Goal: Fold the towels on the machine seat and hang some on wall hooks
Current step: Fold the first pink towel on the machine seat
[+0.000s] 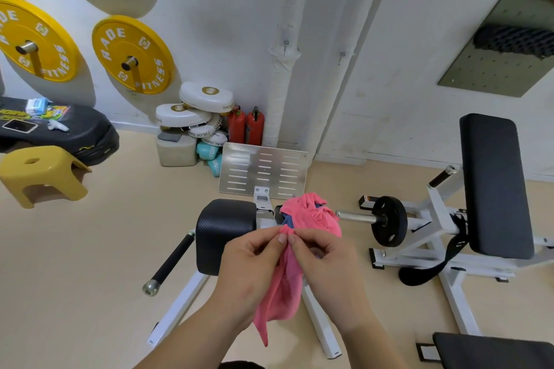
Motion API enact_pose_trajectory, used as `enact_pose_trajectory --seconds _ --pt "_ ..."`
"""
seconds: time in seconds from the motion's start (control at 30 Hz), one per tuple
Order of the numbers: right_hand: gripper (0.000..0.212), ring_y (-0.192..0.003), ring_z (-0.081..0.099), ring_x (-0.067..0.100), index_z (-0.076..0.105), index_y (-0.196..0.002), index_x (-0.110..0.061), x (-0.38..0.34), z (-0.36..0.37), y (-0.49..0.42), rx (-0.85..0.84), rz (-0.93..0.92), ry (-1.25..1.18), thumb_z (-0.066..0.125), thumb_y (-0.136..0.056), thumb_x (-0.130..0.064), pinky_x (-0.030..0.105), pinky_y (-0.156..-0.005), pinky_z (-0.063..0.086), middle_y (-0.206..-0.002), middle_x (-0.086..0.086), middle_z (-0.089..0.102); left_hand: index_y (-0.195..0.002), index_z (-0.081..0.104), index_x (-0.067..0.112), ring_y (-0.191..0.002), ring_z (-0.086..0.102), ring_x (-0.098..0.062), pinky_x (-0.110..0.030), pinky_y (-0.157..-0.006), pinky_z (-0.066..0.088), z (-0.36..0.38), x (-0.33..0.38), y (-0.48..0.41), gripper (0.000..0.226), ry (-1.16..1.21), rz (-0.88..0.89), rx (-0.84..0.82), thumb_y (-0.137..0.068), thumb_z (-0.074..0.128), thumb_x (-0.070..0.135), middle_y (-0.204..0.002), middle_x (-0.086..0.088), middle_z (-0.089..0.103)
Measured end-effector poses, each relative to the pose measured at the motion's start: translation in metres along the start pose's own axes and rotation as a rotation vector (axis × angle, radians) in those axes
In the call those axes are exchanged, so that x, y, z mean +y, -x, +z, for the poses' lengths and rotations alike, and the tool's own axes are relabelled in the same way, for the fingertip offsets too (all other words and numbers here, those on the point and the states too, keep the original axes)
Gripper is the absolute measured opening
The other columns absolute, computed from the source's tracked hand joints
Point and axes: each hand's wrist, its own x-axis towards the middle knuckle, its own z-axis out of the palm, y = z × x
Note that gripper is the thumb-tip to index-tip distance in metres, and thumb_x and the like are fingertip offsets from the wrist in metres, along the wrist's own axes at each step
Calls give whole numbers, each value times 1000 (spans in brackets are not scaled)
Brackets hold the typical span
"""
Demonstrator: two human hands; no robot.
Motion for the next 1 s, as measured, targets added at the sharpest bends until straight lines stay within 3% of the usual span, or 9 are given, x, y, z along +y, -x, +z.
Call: enact_pose_trajectory --seconds 0.13,0.3,0.43,0.53,0.63,0.7,0.77,0.83,1.0 --pt "19 -84 74 2 82 -94 -31 1 1 0 23 -22 29 71 -96 -17 19 -77 57 -85 -15 79 -102 83 25 -99 76 -13 -39 -96 60 -2 -3 -3 21 -78 10 -10 -97 68 11 -98 3 82" --pt "25 -93 69 -1 80 -106 -26 1 3 -3 -52 -61 77 63 -97 -9 8 -78 50 -95 -11 76 -106 82 28 -104 75 -13 -37 -100 57 -2 0 -2 24 -78 9 -53 -98 67 11 -102 4 81" --pt "43 -103 68 18 79 -105 -35 1 1 -7 -140 -8 77 47 -86 -13 43 -93 59 -98 -6 72 -101 83 29 -88 72 -11 -28 -85 61 -4 1 -4 24 -95 42 -27 -85 82 11 -95 -7 79" --pt "44 -108 71 21 79 -110 -32 3 0 -7 -185 -14 75 46 -89 -12 49 -96 59 -105 -3 74 -95 83 25 -89 77 -14 -20 -74 59 -4 2 -5 21 -125 55 23 -84 81 7 -89 1 81" --pt "33 -97 74 13 78 -108 -29 2 -3 -7 -125 -3 18 57 -98 -6 43 -85 63 -101 -4 76 -94 83 29 -91 76 -13 -26 -80 60 -9 3 -7 19 -225 106 -21 -91 75 12 -91 5 81" --pt "30 -94 69 -1 72 -111 -35 -3 -8 -7 -71 -29 18 67 -96 -9 24 -67 61 -108 -7 72 -92 82 31 -90 75 -9 -25 -81 58 -12 6 -7 20 -300 152 -88 -94 72 14 -92 8 80" --pt "32 -105 65 -6 68 -118 -38 -3 -14 -9 -90 -103 86 71 -95 -15 14 -78 55 -116 -16 70 -94 81 31 -90 73 -4 -16 -79 53 -14 12 -8 20 -356 202 -164 -96 69 15 -94 12 78" --pt "27 -102 71 2 72 -119 -34 -5 -17 -11 -138 -117 112 69 -97 -18 15 -85 54 -113 -15 74 -97 80 31 -93 71 -2 -13 -80 51 -16 17 -9 19 -386 252 -214 -97 69 16 -97 13 77" --pt "16 -97 72 2 81 -104 -27 -5 -19 -15 -103 -132 133 75 -92 -18 21 -89 54 -97 -13 79 -105 76 35 -89 72 -13 -27 -83 59 -19 21 -17 31 -374 300 -226 -93 70 7 -92 5 76"
